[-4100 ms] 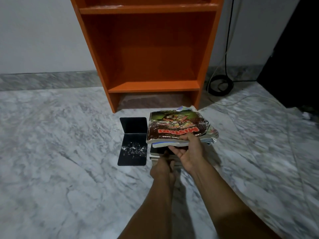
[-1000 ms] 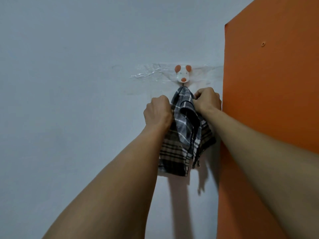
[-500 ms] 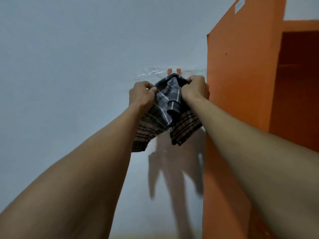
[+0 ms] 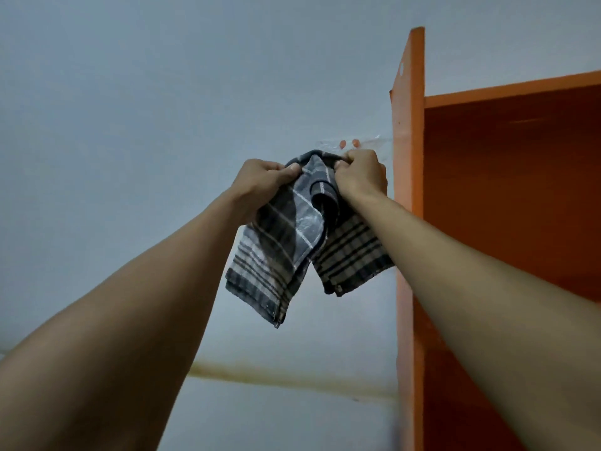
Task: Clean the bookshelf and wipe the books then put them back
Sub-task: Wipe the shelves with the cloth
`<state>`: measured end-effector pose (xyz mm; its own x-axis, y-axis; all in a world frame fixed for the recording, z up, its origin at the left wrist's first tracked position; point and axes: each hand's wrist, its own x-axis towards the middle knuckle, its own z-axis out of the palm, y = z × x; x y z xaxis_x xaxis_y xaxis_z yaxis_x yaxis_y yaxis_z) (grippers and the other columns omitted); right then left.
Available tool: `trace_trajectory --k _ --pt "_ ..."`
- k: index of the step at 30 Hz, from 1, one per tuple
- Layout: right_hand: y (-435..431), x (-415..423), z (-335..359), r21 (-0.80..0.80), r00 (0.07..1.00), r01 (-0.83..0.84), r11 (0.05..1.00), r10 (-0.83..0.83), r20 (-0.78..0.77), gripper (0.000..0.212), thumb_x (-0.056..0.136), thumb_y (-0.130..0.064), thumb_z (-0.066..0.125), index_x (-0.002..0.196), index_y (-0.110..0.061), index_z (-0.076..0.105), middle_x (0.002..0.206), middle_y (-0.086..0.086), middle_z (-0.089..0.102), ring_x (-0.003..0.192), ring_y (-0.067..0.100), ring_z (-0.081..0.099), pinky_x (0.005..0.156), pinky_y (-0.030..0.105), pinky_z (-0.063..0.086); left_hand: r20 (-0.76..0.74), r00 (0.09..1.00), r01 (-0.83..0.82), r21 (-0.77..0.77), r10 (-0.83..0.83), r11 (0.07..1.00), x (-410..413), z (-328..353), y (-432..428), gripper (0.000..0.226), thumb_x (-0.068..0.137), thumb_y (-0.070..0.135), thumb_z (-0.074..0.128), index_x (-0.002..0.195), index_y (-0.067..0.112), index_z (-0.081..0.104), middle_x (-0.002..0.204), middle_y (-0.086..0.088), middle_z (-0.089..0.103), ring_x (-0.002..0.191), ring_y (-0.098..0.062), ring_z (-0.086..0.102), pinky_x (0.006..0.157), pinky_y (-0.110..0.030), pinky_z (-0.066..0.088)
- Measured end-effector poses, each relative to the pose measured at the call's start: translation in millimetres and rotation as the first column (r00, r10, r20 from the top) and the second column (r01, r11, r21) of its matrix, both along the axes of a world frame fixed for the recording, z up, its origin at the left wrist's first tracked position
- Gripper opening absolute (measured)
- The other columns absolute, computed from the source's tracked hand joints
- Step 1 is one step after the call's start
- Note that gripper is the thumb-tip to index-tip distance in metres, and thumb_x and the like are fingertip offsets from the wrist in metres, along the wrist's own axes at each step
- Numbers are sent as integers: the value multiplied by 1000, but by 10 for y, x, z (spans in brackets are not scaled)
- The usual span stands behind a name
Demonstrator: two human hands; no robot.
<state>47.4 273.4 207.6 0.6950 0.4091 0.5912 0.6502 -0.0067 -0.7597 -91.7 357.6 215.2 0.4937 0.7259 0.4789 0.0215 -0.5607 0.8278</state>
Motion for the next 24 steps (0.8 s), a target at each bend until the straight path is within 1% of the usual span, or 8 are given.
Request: trace_trajectory --k 3,6,10,13,16,20,22,24 --pt "-372 -78 -14 -8 999 -37 999 38 37 25 91 -22 55 68 -13 56 126 0 62 106 26 60 75 24 34 65 994 95 -112 -88 989 -198 55 -414 52 76 40 78 98 -7 72 105 -21 71 89 -32 68 94 -52 53" --pt "-837 -204 -63 -66 977 -215 975 214 -11 26 93 -13 55 67 -14 51 82 5 53 75 14 48 59 26 31 173 962 249 -229 -212 941 -311 61 -860 31 89 35 67 97 6 71 102 -14 73 90 -28 69 89 -37 56" --pt "-1618 -510 -352 -67 845 -467 882 423 -327 27 96 -12 50 69 -12 53 54 -2 57 52 12 50 52 24 37 320 884 441 -326 -341 836 -357 -84 -1459 22 95 29 60 95 9 66 92 -10 68 86 -26 67 77 -34 58" --pt "-2127 -603 -503 143 676 -538 831 526 -515 30 104 -17 35 90 -6 59 77 10 61 68 19 53 52 25 46 372 866 465 -350 -335 813 -271 -165 -1929 21 95 28 62 101 9 67 94 -7 70 89 -24 68 82 -36 59" --pt "-2540 -550 -507 333 580 -425 842 536 -614 38 105 -30 31 114 -7 59 110 12 63 88 21 59 67 29 49 361 889 407 -341 -282 847 -103 -176 -2324 21 94 27 64 103 9 69 97 -5 72 91 -22 71 80 -36 58" --pt "-3109 -192 -405 393 575 -463 794 607 -549 61 100 -55 30 76 -14 67 77 6 72 68 21 68 60 24 53 392 885 382 -302 -252 873 220 -67 -2712 12 93 19 65 84 13 68 89 -4 70 87 -21 68 71 -33 57" --pt "-3407 34 -342 302 623 -525 796 601 -500 78 90 -74 24 98 -13 72 93 8 74 86 23 71 79 36 54 389 896 341 -296 -214 892 401 -30 -2883 13 93 19 65 83 12 69 81 -3 73 83 -21 71 75 -37 59" --pt "-3659 247 -276 182 730 -497 848 523 -440 69 84 -74 43 111 -15 68 102 4 72 96 24 67 89 42 49 382 907 306 -304 -179 902 622 -8 -3052 11 91 22 67 86 13 69 91 -7 74 92 -26 71 86 -45 57"
